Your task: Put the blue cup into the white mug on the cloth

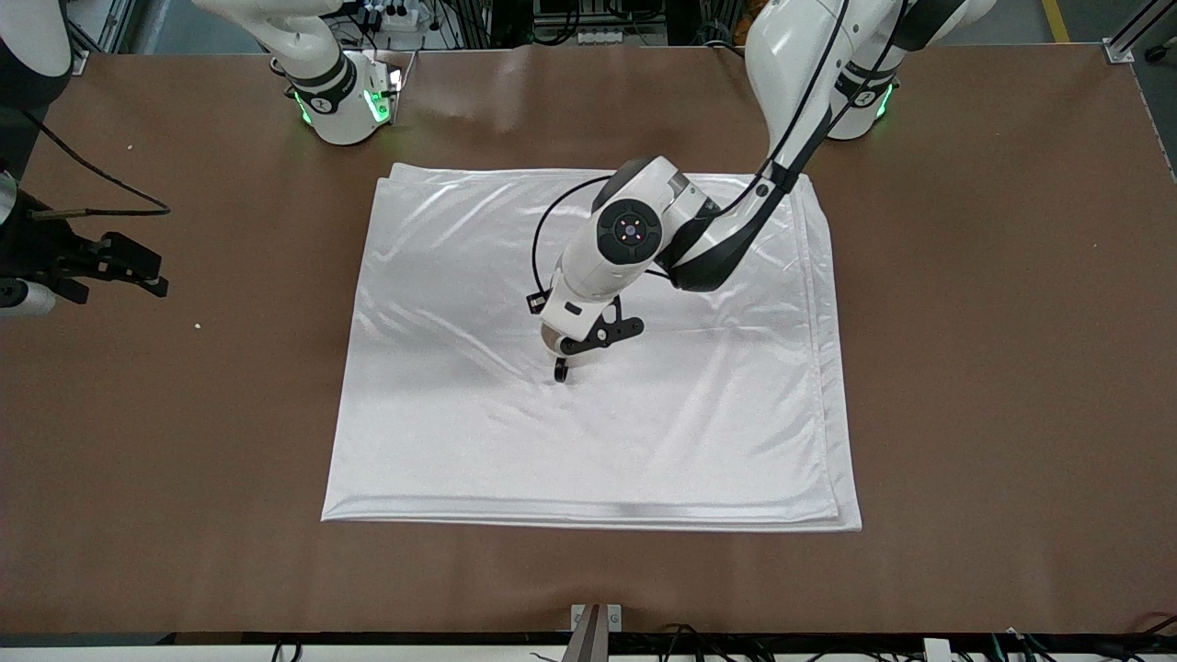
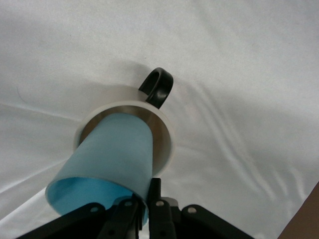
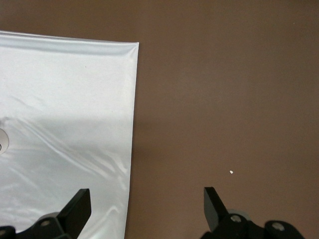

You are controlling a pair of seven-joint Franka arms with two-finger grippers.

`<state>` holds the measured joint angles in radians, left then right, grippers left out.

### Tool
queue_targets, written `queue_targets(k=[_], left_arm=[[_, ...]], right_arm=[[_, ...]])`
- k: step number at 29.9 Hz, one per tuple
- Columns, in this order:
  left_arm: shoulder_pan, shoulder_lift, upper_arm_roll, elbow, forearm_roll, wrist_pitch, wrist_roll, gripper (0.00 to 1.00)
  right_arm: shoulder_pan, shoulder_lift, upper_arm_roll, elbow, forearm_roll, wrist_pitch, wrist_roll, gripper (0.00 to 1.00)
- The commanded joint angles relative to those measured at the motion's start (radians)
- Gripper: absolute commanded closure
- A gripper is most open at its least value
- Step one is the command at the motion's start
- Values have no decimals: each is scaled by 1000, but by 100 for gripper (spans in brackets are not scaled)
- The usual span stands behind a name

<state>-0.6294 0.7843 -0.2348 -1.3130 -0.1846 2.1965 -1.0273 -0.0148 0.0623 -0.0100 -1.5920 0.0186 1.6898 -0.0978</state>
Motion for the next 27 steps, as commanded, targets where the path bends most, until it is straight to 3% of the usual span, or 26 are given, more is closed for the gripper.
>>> queue_targets(k=[1,6,16,27], left_arm=[[-10,15,12,24,-15,8,-8,27],[-10,20,14,24,-13,9,-8,0],[0,-14,37,24,-1,3,-16,0],[63,-71,123,23,214,-63,30,0]], right_arm=[[-10,-29,7,-29,6,7,-13,0],[-10,-30,7,-29,6,4,-13,0],[-8,-30,7,-29,6,10,-13,0],[-8,-29,7,-28,6,5,-11,0]])
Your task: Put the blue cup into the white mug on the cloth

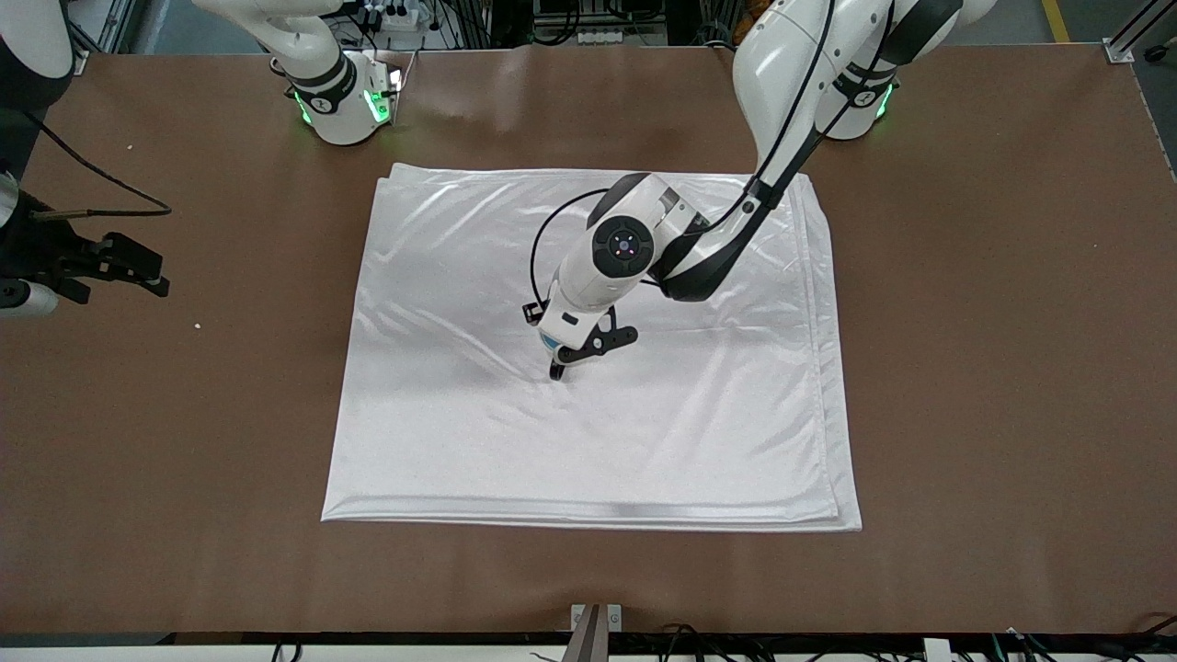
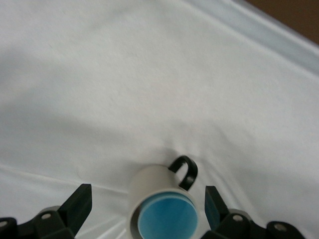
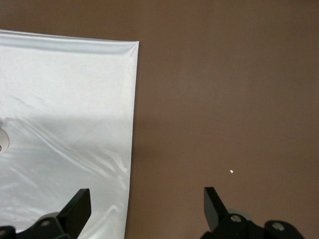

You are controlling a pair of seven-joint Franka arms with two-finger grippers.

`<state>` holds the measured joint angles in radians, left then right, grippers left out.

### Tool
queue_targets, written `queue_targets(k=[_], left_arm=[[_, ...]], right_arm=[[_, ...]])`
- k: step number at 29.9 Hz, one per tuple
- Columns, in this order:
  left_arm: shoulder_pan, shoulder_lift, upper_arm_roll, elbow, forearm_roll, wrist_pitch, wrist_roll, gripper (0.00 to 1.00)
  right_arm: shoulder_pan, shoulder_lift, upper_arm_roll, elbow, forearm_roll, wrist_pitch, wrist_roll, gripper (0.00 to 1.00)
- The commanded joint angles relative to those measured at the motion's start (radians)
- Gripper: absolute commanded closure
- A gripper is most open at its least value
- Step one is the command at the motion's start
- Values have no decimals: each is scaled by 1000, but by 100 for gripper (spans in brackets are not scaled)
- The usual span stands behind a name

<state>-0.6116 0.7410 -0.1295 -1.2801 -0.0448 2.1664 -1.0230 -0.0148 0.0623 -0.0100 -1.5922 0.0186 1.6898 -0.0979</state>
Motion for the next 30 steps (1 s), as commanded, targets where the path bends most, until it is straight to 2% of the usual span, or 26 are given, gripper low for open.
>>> queue_targets(k=[1,14,30], left_arm=[[61,-29,19,-10,82,-36,35,0],[328,-71,19,-12,169,-149,285,0],[532,-114,16,-30,180,-178,570,0]], right_arm=[[-10,-29,7,-28,6,5,-11,0],[-8,-29,7,-26,6,10,-11,0],[-8,-29,7,-25,8,10,-3,0]])
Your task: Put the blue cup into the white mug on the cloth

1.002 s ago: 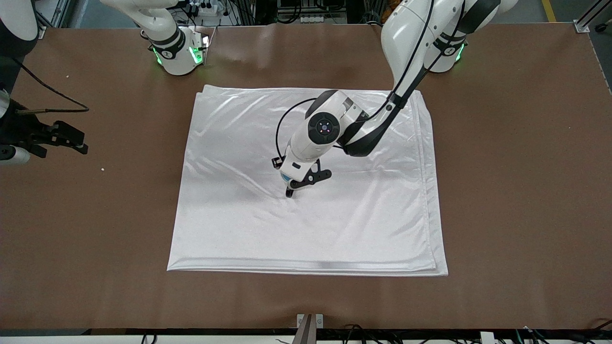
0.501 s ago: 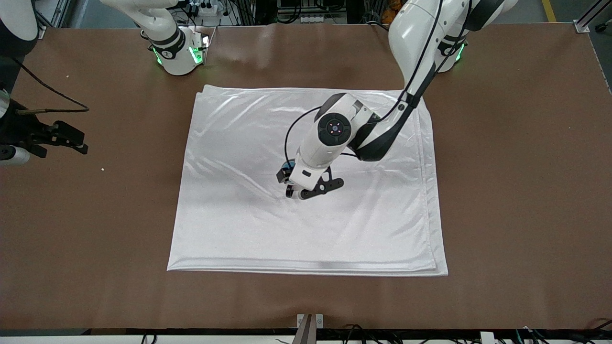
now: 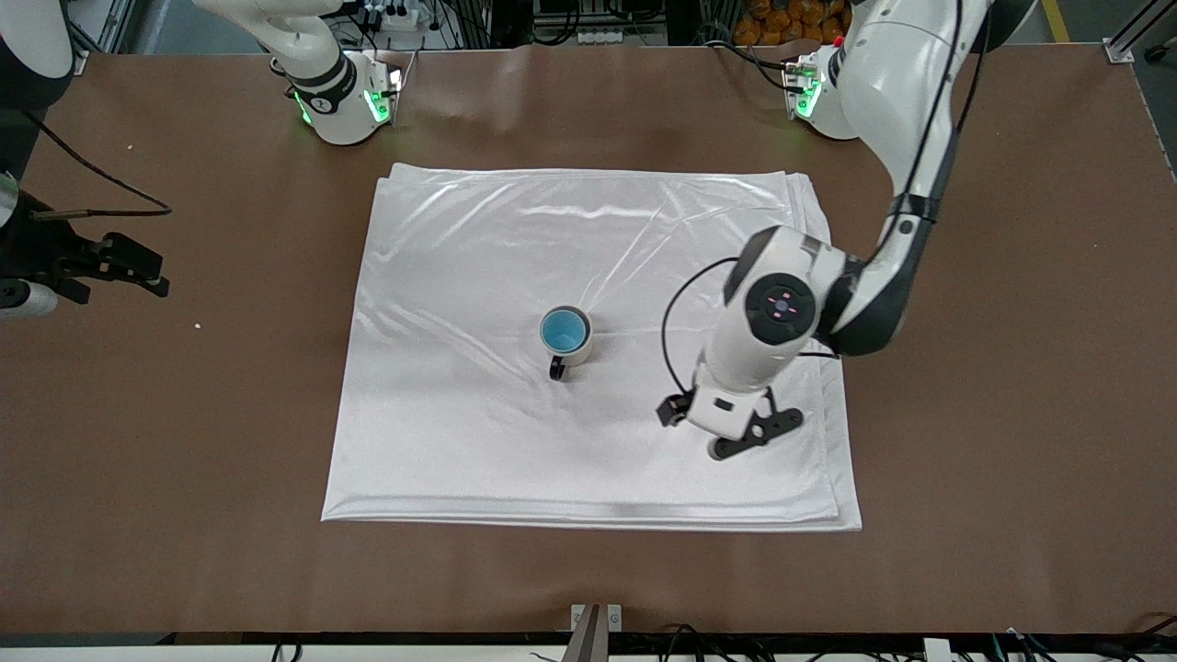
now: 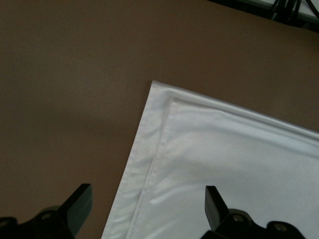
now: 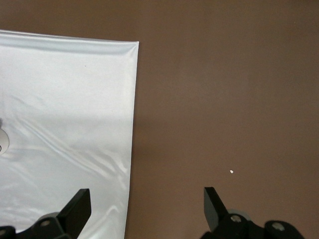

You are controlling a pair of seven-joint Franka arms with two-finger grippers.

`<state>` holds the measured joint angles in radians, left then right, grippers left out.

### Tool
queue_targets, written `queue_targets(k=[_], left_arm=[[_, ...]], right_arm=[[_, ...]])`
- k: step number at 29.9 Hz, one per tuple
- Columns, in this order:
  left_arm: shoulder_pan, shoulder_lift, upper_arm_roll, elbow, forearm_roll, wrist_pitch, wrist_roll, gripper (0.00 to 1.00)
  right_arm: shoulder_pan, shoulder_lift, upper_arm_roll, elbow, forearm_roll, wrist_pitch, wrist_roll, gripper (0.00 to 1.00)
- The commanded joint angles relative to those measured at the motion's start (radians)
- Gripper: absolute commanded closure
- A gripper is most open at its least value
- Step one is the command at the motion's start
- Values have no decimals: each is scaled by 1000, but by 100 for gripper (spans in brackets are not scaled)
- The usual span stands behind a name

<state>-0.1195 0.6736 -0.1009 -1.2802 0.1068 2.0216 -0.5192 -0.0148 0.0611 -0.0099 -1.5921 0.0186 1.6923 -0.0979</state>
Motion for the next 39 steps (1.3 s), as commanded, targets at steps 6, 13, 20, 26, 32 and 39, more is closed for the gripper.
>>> queue_targets(k=[6,13,20,26,32,39], left_arm=[[70,-55,-10,-34,27,-55,137,0],[173,-180,-10,-136,14,-57,358,0],[238,-302,-10,-221,10,-57,470,0],[268,-373,-8,-271,-44,-63,479,0],[271,-425,38,-280,-137,-133,504,0],[270,-531,35,-355,-139,-141,545,0]], right_arm=[[-8,-26,7,-25,8,9,-3,0],[-8,-26,7,-26,8,9,-2,0],[-7,-26,7,-26,9,9,-2,0],[-7,-26,7,-26,9,9,-2,0],[-5,-26,7,-26,9,9,-2,0],[-7,-26,7,-26,9,7,-2,0]])
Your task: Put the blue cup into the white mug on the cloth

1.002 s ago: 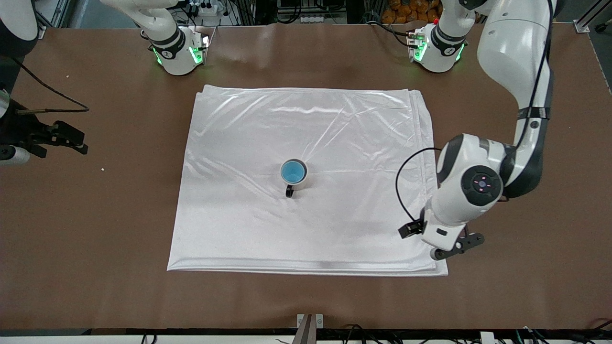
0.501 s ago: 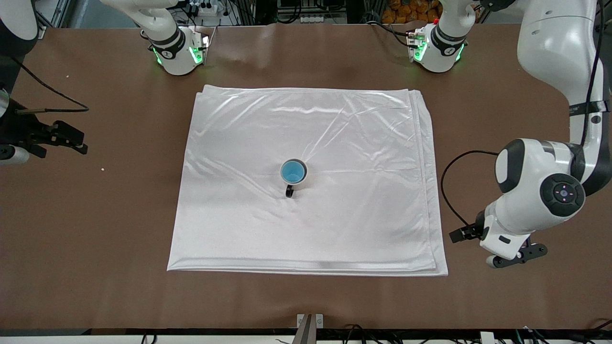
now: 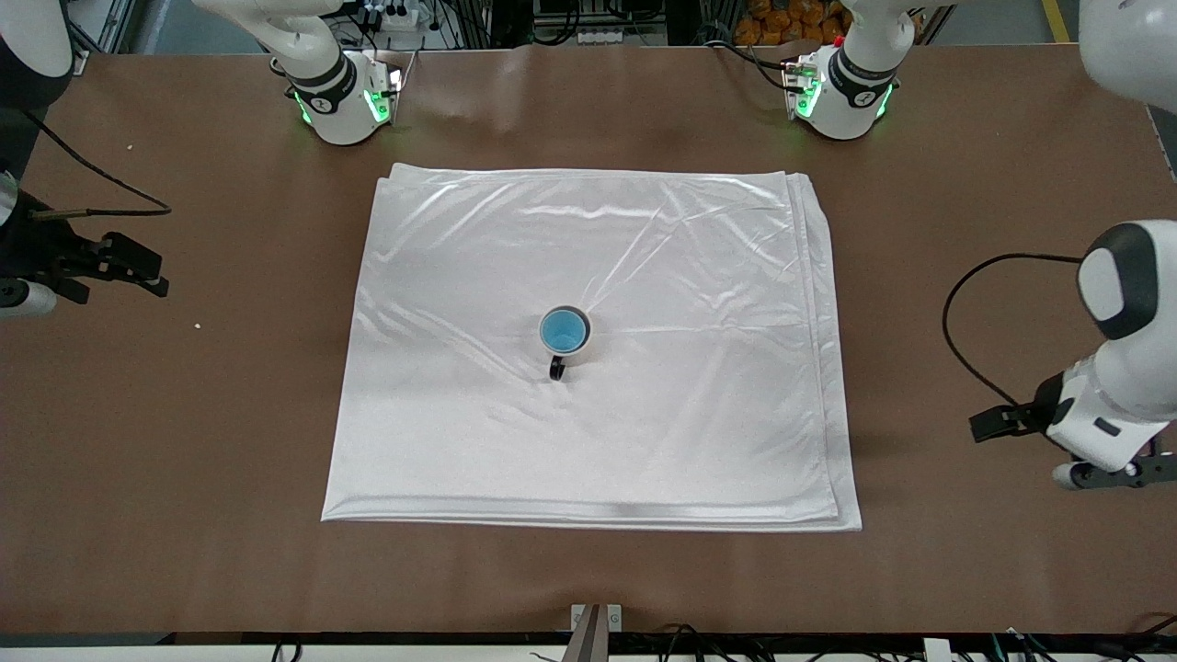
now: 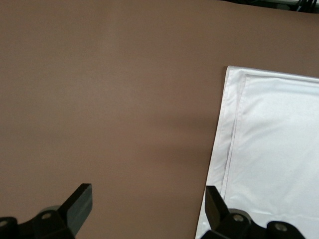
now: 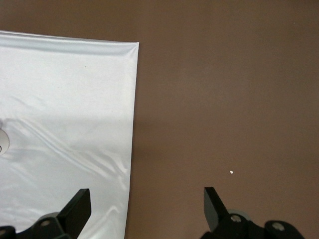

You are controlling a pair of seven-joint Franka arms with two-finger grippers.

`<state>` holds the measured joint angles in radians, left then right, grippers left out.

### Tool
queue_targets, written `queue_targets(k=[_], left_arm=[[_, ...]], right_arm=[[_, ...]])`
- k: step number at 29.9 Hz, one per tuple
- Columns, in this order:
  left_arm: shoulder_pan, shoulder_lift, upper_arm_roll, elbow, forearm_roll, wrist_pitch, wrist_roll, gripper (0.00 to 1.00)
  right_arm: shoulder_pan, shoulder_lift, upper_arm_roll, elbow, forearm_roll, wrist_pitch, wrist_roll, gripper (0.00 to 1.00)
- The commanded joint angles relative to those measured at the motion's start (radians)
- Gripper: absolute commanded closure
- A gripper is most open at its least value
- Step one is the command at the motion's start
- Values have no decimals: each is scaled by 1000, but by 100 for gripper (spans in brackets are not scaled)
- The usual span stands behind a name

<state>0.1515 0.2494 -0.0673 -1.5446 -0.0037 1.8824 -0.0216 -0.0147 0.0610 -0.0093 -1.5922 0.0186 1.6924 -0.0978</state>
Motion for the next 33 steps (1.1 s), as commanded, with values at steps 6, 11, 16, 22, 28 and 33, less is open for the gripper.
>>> queue_targets(k=[6,11,16,22,28,33], left_arm=[[-9,-150,-32,-92,-25,-60,61,0],[0,-182,-80,-92,-24,-103,66,0],[2,-211,-108,-89,-10,-164,101,0],[2,-239,-112,-85,-16,-200,94,0],[3,-262,-103,-78,-16,-212,94,0],[-1,-265,-81,-63,-12,-238,103,0]], right_arm=[[-7,-26,6,-26,9,7,-2,0],[-7,-26,6,-26,9,7,-2,0],[-7,-26,6,-26,9,7,-2,0],[-7,-26,6,-26,11,7,-2,0],[-7,-26,6,-26,11,7,-2,0],[-7,-26,6,-26,11,9,-2,0]])
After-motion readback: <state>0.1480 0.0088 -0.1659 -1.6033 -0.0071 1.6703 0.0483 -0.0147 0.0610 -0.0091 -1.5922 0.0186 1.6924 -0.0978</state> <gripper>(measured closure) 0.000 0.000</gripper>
